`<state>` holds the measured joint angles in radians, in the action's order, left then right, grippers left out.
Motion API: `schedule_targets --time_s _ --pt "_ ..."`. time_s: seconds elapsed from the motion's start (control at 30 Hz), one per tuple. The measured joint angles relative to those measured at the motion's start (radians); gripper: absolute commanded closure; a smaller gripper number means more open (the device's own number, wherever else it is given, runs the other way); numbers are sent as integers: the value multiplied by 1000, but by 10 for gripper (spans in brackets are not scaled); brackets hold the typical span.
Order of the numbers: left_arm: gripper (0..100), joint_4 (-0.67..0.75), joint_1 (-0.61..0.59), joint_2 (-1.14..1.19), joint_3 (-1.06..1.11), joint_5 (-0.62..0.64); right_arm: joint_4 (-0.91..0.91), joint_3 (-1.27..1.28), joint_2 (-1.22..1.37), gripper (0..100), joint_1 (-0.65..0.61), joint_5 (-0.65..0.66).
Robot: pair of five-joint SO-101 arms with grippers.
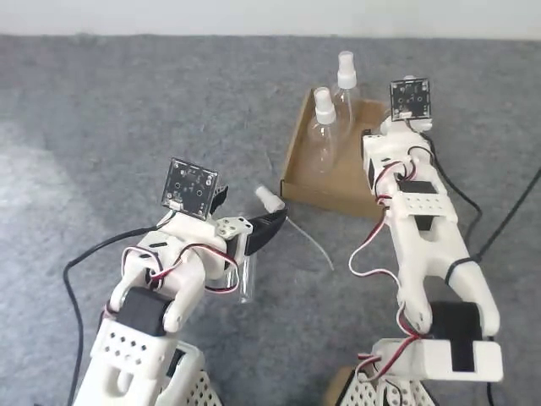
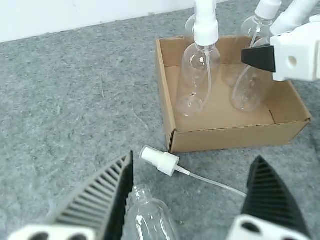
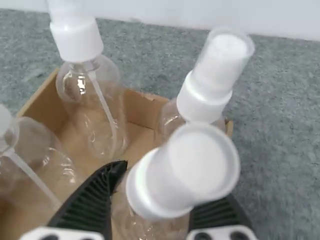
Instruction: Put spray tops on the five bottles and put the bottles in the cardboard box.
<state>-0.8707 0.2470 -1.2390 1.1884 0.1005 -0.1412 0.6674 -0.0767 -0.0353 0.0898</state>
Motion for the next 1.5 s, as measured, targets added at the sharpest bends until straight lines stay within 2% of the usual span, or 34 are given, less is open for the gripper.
schedule_targets --time_s 0.67,0.93,1.4,1.5 --pt "662 0 0 0 0 0 17 0 6 991 3 0" --pt "662 0 0 0 0 0 17 0 6 827 0 -6" --pt "662 0 0 0 0 -8 17 15 6 810 -32 -6" --pt "662 0 0 0 0 -8 17 15 6 757 -32 -6"
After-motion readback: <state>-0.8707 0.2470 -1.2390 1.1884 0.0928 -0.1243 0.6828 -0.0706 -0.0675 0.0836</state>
